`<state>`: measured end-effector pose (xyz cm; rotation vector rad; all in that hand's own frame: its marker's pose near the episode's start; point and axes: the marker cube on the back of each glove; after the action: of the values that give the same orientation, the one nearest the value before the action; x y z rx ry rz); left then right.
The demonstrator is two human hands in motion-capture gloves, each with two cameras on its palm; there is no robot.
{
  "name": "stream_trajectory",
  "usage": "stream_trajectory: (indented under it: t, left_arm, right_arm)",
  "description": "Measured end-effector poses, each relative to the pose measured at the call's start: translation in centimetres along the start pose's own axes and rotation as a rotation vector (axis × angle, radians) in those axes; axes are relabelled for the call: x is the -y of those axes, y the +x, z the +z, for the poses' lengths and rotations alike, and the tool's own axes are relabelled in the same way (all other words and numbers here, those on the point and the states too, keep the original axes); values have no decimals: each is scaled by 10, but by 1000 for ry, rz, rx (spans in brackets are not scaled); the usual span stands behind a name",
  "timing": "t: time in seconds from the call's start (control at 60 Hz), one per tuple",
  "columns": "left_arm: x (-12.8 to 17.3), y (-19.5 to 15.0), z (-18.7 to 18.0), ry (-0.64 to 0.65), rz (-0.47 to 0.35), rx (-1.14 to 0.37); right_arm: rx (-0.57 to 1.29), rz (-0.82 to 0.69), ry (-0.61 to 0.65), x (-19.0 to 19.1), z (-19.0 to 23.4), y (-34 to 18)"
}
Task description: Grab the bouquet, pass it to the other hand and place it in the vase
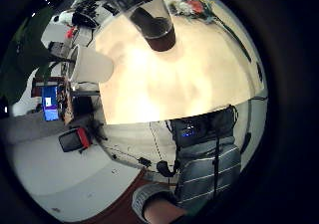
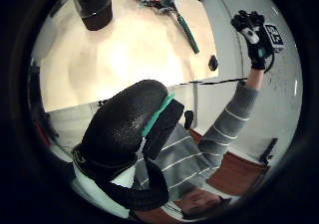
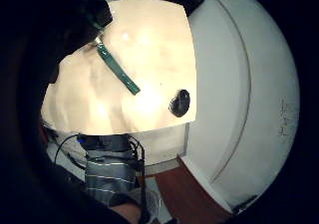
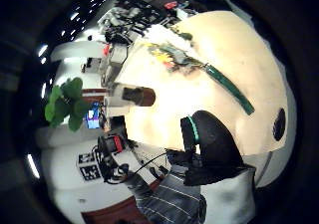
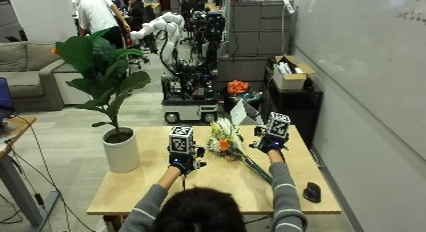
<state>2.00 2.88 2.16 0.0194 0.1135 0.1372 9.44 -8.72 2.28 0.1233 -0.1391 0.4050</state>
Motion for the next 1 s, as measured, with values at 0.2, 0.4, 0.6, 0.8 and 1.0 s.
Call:
stream_trajectory:
  t: [0.2, 0.4, 0.6, 0.8, 1.0]
  left_arm:
    - [10, -5, 17, -12, -8, 8]
    - [33, -10, 43, -74, -1, -42]
    - [69, -24, 70, -90, -26, -33]
    - [36, -12, 50, -66, 4, -37]
    - [0, 9, 24, -14, 76, -60]
  right_arm:
    - [15, 189, -95, 13, 63, 37]
    - [-36, 186, -162, 30, 118, 52]
    - [-108, 295, -240, 29, 151, 65]
    - [-139, 202, -306, 31, 169, 63]
    - [-211, 98, -265, 31, 165, 49]
